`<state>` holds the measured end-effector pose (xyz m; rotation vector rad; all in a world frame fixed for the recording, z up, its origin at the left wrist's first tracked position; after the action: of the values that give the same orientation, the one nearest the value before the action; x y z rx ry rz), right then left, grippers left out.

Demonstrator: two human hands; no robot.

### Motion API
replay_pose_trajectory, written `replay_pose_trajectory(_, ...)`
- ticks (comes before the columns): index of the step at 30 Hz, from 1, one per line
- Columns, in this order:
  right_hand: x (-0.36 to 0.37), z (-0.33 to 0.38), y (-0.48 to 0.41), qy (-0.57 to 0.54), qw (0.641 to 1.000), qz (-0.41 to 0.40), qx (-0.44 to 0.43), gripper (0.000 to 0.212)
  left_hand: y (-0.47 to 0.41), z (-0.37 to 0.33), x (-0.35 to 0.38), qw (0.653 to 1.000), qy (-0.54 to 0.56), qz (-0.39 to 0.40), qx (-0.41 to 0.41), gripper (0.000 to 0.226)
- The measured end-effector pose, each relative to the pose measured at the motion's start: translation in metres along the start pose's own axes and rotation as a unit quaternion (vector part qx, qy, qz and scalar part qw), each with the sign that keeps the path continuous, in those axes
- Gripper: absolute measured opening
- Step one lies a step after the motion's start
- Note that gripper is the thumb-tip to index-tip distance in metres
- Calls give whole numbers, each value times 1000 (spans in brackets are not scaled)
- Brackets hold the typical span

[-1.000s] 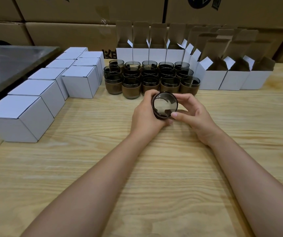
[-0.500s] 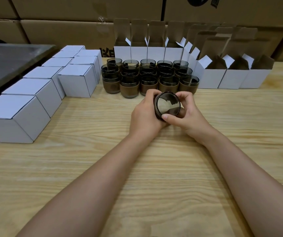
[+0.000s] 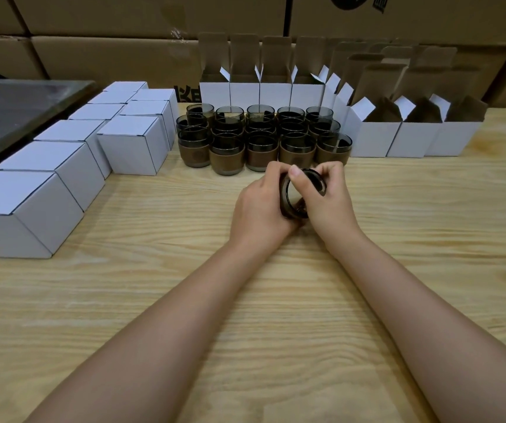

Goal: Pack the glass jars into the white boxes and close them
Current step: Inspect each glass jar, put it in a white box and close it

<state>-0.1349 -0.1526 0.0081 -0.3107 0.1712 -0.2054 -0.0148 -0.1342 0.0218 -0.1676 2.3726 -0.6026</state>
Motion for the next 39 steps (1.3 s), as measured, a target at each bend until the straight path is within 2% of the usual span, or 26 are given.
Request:
replay_pose_trajectory(8, 0, 6, 0, -42, 999, -2, -5, 21, -1, 3, -1, 999, 43, -5, -10, 65)
replay_pose_trajectory(13, 4, 8, 3, -122, 991, 52, 16, 15, -6, 16, -3, 994, 89, -13, -62, 73)
replay_pose_trajectory(17, 7, 7, 3, -191, 973, 120, 42, 22, -7, 23, -4, 989, 120, -23, -82, 76)
replay_pose_trajectory(23, 11, 8, 5, -199, 958, 206, 4, 42, -9, 31, -6, 984, 135, -39, -109, 75)
replay_pose_trajectory(28, 11, 8, 4, -206, 958, 199, 20, 46, -9, 31, -6, 984, 135, -42, -113, 75)
replay_pose_trajectory(39, 7, 7, 3, -217, 965, 134, 56, 22, -5, 20, -9, 989, 114, -38, -91, 73)
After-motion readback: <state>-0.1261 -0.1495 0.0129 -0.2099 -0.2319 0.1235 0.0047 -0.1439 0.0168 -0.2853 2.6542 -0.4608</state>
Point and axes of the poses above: each hand's wrist, its own y-axis away from the middle knuckle, its own x-axis out of the palm, z = x × y, the point moved 6 cm from there along -y, towards the middle knuckle, and after that the axes turned 1 degree about -x, right-handed, at the moved point
